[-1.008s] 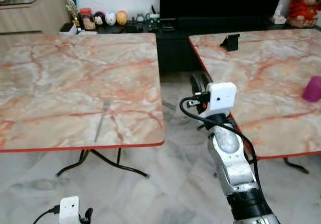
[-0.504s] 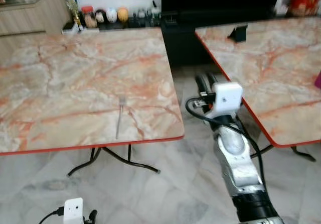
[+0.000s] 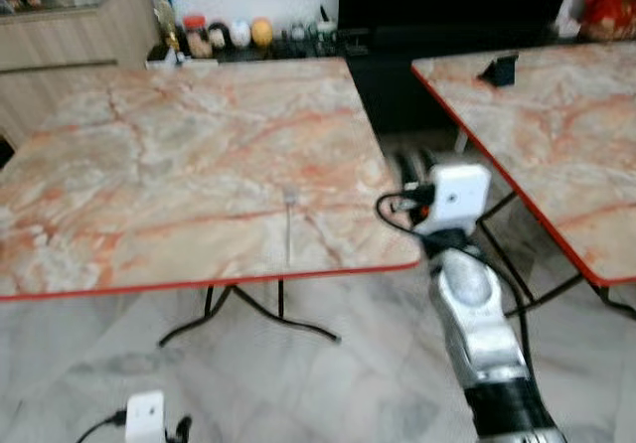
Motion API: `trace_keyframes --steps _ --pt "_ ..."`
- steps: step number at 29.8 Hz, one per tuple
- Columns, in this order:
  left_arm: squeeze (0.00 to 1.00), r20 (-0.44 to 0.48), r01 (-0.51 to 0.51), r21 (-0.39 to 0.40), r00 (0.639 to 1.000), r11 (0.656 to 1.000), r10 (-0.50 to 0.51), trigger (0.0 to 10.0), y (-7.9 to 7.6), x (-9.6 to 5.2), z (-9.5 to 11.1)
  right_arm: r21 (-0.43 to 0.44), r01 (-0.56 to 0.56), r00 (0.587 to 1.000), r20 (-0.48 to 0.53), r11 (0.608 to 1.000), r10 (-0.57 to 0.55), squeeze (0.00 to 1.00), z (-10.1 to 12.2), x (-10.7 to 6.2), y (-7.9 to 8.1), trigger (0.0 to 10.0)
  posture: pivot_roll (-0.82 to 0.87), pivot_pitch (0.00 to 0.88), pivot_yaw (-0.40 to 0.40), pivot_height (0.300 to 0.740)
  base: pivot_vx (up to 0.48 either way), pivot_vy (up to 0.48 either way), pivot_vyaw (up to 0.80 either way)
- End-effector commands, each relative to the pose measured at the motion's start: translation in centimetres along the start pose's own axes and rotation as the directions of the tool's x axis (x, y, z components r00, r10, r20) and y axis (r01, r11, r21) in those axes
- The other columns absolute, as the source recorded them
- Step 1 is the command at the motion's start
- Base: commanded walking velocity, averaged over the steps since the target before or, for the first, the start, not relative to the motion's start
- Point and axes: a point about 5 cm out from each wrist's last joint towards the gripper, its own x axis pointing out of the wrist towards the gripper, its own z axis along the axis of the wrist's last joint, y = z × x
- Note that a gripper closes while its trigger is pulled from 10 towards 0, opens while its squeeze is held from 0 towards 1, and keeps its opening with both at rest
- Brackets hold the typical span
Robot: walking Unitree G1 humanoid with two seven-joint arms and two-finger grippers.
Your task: Setting the table
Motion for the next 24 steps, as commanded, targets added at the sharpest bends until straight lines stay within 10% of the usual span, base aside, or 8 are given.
trace_keyframes --steps 1,24 --pt "0.0 -0.013 -0.002 0.004 1.0 1.0 0.002 10.0 -0.01 0.0 -0.12 -0.006 -0.014 1.0 0.009 1.0 0.014 0.0 0.31 0.15 0.2 10.0 -0.09 0.0 0.03 0.732 0.0 0.296 0.0" --pt "0.0 -0.007 -0.013 -0.008 1.0 1.0 0.013 10.0 0.09 -0.05 -0.16 0.004 -0.016 1.0 0.003 1.0 0.016 0.0 0.37 0.24 0.48 10.0 -0.08 0.0 0.032 0.732 0.0 0.3 0.0"
